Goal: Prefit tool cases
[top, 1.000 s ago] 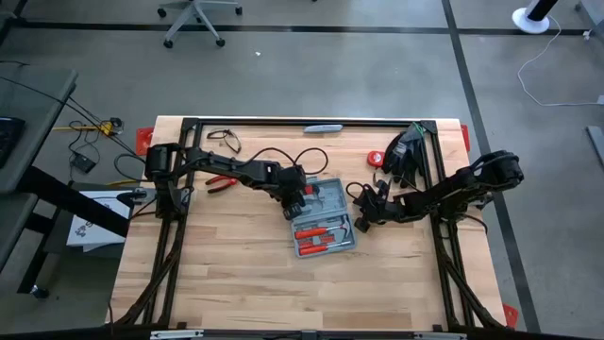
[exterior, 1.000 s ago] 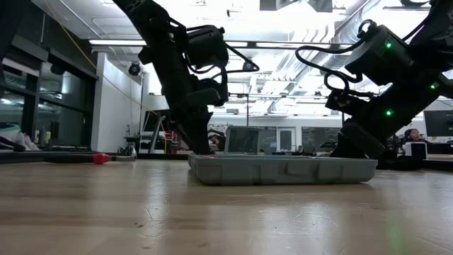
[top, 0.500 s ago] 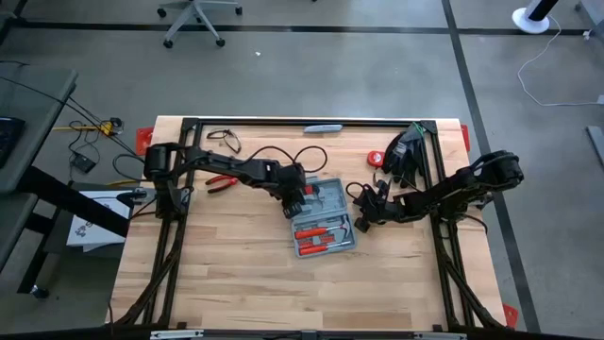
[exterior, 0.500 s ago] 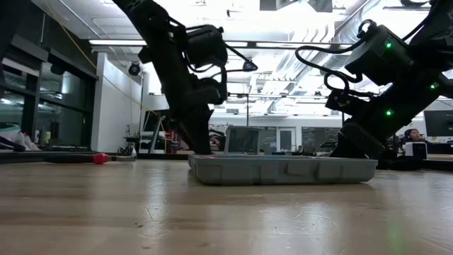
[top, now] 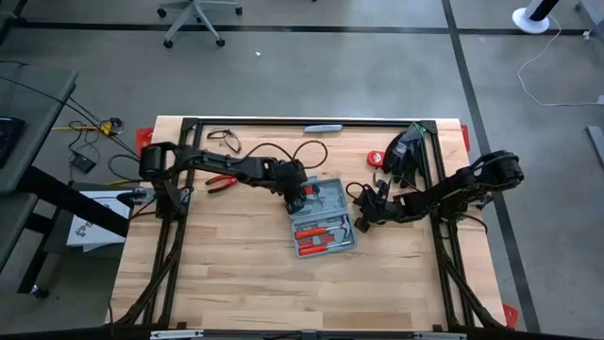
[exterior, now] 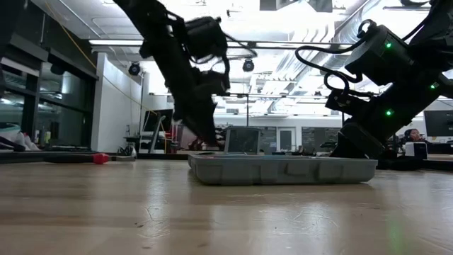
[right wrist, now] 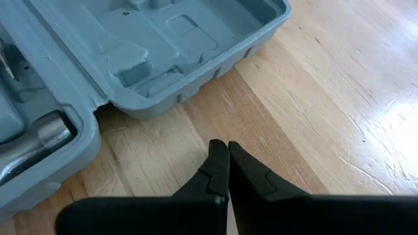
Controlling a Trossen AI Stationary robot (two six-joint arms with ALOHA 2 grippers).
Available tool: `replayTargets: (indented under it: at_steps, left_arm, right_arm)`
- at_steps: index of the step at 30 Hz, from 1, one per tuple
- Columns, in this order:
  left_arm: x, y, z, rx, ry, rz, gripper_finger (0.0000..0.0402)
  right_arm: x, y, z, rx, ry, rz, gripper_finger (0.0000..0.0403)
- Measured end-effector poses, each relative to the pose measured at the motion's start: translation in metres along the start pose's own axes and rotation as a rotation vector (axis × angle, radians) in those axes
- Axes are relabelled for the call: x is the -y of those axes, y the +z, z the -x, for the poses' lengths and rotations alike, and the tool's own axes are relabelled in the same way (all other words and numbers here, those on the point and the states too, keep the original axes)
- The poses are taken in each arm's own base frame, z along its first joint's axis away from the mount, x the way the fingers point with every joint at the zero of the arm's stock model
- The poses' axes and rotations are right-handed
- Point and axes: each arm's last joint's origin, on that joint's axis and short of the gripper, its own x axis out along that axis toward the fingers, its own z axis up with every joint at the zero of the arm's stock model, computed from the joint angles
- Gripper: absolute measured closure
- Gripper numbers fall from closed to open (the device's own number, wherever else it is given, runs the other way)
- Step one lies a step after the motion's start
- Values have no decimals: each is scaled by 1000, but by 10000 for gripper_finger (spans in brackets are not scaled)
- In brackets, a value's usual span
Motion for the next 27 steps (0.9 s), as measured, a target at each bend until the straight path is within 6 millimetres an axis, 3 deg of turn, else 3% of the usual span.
replayTargets:
  at_steps: [5,9,20,27]
  left_arm:
    - [0,-9,-23,-79,-5,-2,393]
    - [-1,-9,-26,-80,4,6,377]
    - [-5,2,17,17,64,7,360]
    - [-7,-10,11,-85,74,12,360]
  right_arm:
    - [0,0,0,0,0,0,403]
    - [0,0,0,0,1,-1,403]
    - [0,0,0,0,2,-1,403]
    - [0,0,0,0,2,-1,403]
